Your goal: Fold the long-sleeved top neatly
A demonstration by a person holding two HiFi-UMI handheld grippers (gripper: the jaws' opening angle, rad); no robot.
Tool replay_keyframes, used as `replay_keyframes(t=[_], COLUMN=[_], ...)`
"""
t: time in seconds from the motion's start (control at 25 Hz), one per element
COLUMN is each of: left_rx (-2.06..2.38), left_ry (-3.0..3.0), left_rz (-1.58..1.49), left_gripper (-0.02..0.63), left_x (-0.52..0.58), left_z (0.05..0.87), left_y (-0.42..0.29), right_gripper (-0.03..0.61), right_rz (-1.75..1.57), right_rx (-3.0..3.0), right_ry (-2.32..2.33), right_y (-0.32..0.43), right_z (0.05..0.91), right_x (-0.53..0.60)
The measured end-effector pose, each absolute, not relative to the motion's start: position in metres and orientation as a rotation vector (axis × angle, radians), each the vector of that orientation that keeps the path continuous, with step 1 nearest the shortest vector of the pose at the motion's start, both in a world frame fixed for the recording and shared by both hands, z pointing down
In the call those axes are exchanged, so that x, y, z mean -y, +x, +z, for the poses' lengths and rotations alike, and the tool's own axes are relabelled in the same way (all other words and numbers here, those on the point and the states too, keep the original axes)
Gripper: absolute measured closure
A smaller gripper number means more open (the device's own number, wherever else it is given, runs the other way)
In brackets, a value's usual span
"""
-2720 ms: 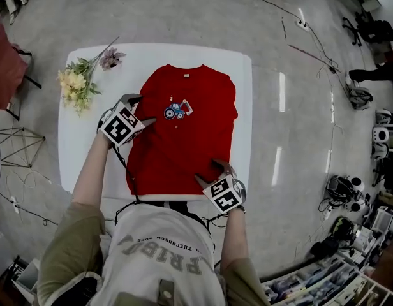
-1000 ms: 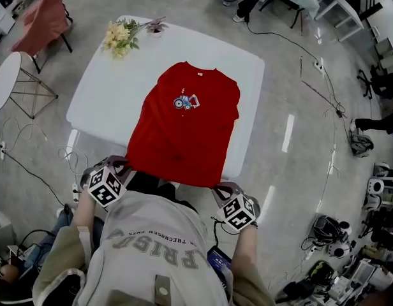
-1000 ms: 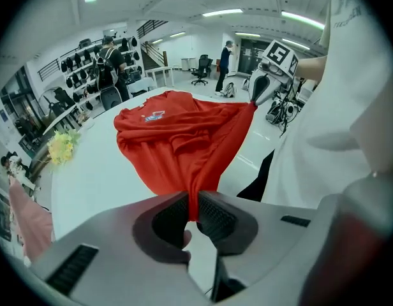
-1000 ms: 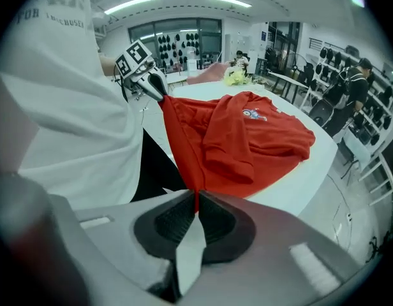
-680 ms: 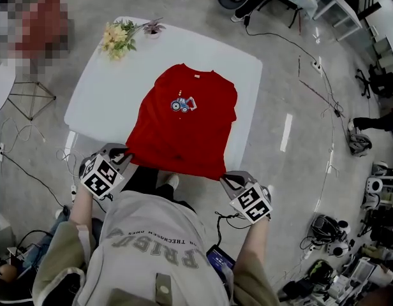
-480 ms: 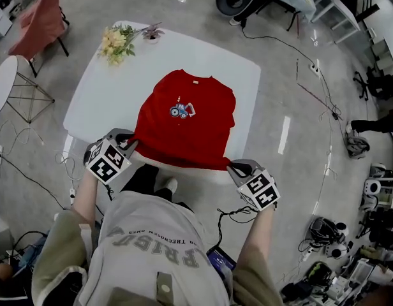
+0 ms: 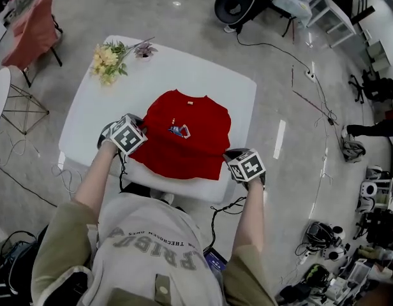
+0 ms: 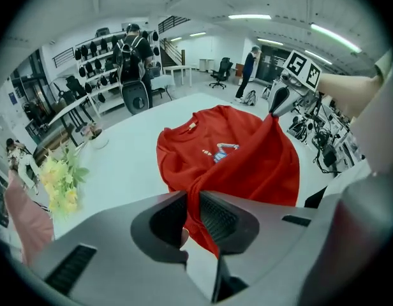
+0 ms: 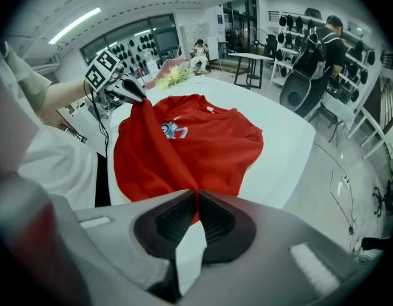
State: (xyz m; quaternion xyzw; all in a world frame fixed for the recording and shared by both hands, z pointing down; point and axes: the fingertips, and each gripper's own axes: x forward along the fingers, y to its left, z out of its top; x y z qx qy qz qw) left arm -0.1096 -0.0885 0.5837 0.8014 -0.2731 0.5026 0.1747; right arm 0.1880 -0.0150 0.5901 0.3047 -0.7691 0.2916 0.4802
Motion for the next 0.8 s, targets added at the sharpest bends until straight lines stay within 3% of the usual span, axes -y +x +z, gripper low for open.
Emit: replay_keyframes(t=[0.08,0.36,0.56,0.64,0.8], left_rx=[0.779,0.84,0.942,0.964,0.775], left_ry=[2.223,2.185,2.268,2.309,2.475], left_rz=[1.431,1.312,1.156,1.198,1.315], left_gripper=[0.529,0.331,0.327,0.328,0.328], left_x=[0.102,0.126,0.13,0.126,0.098], left_z=[0.594,0.597,0.568,0.556,0.543], left_y=[-0.11,-0.129,-0.15,-0.157,-0.142], right_gripper=[0.557,0.543,0.53,0.446,0.437], right_rz=[0.745,0.666,0.63,0.621,0.518], right_rx=[1.842,1.856,1.998,2.057,2.086], right_ry=[0.739,0.894,1.021,0.976,0.793], right_y=[0.187,0.196,0.204,0.198,0.178], right_z=[0.603,0.607,0.574,0.561,0.554], right_x=[0.027,0.053,0.053,0.042,0.016])
